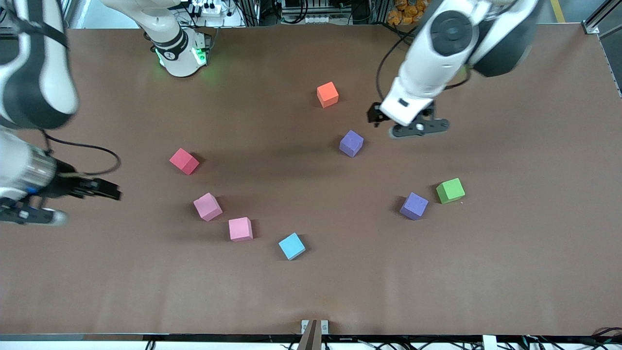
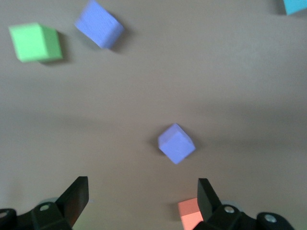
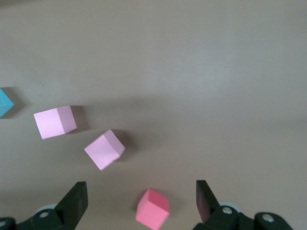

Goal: Arrange blocks into number 1
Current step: 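Move the left gripper to the orange block while the right gripper nears pink, then grasp the orange block with the left gripper while the right gripper grasps pink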

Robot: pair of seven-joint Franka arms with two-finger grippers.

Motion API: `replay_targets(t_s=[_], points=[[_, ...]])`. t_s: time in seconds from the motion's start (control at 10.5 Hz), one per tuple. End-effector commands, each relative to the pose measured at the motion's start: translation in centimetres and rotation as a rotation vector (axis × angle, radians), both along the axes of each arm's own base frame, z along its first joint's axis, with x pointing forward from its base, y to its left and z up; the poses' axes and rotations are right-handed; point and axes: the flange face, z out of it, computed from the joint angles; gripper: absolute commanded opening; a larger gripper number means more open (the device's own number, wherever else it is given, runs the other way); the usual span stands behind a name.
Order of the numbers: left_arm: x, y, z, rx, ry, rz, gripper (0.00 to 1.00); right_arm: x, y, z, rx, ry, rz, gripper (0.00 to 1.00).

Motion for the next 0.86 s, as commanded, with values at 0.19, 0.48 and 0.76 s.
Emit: replay_targets(t_s=[0.19,0.48,0.76], points=[[-8.6,-6.2,-7.2,-0.011,-0.024,0.15,1.0,-2.0,3.4,-8.1,-0.007,0.003,0.1,1.0],[-14.6,-10.5,-12.0,-0.024,0.016,0.298,1.0,-3.9,7.2,-12.7,-0.012,0.026,0.162,1.0],[-17.8,-12.2,-15.2,0.004,0.048,0.246,1.0,-4.3,8.5,-15.0,-0.006,0.055,0.216,1.0]])
